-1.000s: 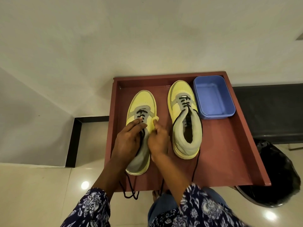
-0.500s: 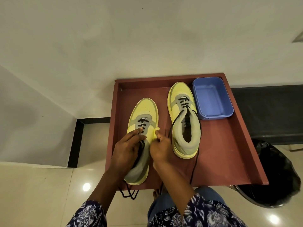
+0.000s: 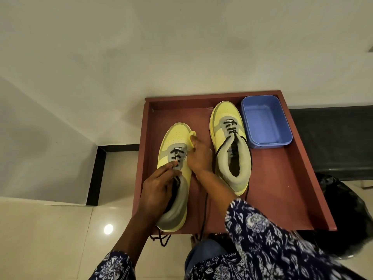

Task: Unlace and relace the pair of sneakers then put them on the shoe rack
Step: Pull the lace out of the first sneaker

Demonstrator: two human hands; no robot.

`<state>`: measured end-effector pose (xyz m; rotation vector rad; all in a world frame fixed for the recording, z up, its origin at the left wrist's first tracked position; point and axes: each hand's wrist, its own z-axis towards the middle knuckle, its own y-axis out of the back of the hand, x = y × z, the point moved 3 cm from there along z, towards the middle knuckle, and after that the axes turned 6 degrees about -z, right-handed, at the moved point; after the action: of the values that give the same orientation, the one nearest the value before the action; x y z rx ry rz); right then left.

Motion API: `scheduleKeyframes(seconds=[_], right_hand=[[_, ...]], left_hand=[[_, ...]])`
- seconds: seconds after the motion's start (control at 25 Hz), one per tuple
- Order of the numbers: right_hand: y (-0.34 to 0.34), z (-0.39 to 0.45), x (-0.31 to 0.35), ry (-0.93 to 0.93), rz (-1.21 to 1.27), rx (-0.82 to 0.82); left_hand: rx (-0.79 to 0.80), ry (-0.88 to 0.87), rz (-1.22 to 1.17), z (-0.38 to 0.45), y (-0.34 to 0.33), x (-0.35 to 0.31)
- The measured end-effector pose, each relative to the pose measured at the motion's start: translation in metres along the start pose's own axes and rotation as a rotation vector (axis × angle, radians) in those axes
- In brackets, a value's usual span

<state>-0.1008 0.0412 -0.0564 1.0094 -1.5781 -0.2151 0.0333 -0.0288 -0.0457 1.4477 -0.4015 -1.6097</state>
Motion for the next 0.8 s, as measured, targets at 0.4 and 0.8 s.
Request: scheduleKeyframes(seconds=[0.4,0.8], right_hand=[[-0.030,-0.096,-0.037,0.114,0.145,-0.108],[-0.018,-0.041,-0.022,0.086,0.001,-0.095]], left_hand=[[-0.020,0.028,-0.003,0.001,0.001,-0.003],[-0.043,0.014,-0.023,0.001,0.002,-0.005]])
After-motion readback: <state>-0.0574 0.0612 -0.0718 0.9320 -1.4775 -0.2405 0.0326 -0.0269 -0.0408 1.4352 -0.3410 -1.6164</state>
